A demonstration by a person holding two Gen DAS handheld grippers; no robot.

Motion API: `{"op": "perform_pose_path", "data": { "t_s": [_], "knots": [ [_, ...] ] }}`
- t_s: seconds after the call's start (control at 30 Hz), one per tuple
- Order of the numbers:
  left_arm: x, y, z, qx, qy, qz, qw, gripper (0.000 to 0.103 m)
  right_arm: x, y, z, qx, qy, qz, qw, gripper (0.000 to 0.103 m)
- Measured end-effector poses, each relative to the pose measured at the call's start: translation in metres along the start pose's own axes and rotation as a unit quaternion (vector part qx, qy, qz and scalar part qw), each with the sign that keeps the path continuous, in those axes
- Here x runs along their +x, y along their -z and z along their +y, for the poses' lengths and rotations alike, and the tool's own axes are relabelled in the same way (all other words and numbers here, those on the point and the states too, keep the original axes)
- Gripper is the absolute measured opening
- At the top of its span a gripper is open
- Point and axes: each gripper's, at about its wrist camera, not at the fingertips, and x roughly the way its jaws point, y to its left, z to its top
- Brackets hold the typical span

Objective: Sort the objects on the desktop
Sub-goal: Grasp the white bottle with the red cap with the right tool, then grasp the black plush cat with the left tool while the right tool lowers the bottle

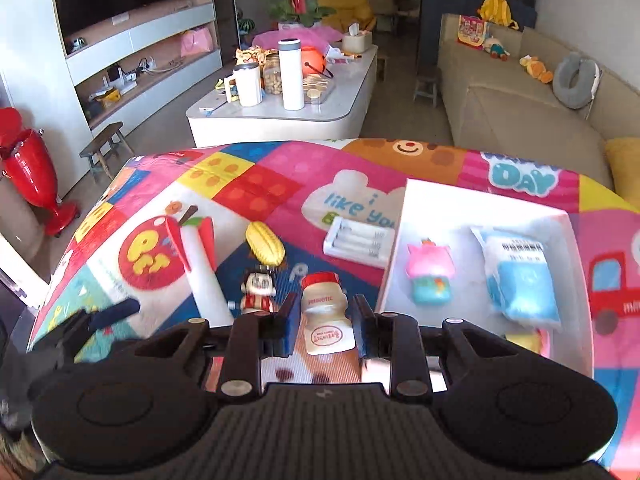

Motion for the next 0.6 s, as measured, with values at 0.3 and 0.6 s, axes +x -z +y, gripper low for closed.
{"op": "perform_pose_path", "data": {
  "t_s": [0.3,0.6],
  "knots": [
    [-0.043,-0.007,-0.059,0.105,-0.033,0.005,0.9939,0.103,-0.008,0.111,-0.024,0.003,0.066,-0.054,0.996,0.027],
    [-0.043,0.027,-0.069,0.127,-0.091,0.08,0.9845,0.103,-0.015,0.153,-0.041,0.019,0.072,-0.07,0.995,0.045]
  ]
}}
